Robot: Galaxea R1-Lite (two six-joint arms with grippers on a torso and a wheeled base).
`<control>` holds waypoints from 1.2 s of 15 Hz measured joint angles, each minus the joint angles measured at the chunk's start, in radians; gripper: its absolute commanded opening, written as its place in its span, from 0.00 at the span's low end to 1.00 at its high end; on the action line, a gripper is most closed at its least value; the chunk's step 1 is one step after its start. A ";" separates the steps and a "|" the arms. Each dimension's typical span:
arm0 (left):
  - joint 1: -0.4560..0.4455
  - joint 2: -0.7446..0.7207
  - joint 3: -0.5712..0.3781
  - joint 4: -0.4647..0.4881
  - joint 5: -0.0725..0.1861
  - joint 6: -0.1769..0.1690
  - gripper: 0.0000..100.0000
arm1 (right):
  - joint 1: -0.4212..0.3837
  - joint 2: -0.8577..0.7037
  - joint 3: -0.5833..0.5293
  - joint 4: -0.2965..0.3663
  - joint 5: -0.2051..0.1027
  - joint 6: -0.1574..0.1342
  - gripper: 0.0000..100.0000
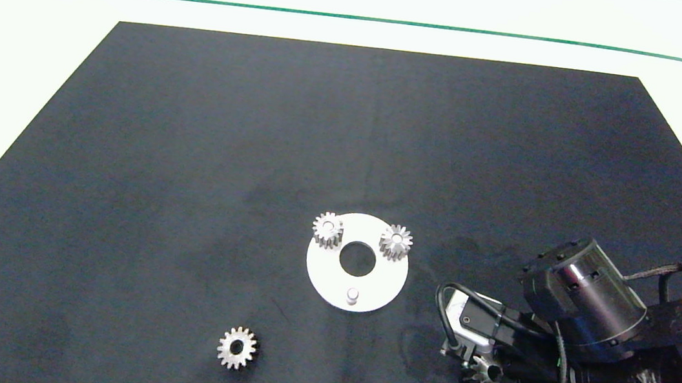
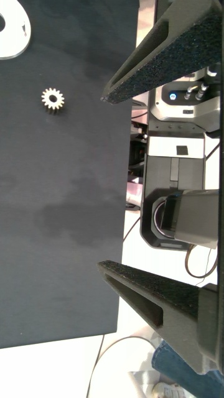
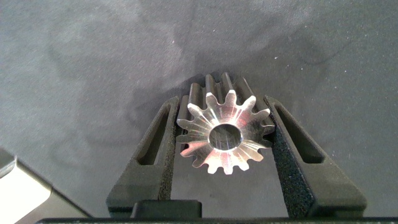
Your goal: Remove an incorrectly installed larger gear and replace it with the correct smaller gear
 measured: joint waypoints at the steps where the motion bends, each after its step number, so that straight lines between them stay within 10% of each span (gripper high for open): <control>1: 0.000 0.000 0.000 0.000 0.000 0.000 1.00 | -0.002 0.003 0.008 -0.009 0.000 0.000 0.00; 5: 0.000 0.000 0.000 0.001 0.000 0.000 1.00 | -0.006 0.008 0.024 -0.018 0.001 0.000 0.00; 6: 0.000 0.000 0.000 0.001 0.000 0.000 1.00 | -0.006 0.008 0.025 -0.019 0.000 0.000 1.00; 15: 0.002 0.002 0.006 -0.003 0.000 0.000 1.00 | 0.000 -0.009 0.017 -0.020 -0.005 0.009 1.00; 18: 0.001 0.006 0.018 -0.006 0.000 0.000 1.00 | 0.021 -0.057 -0.020 -0.015 -0.024 0.132 1.00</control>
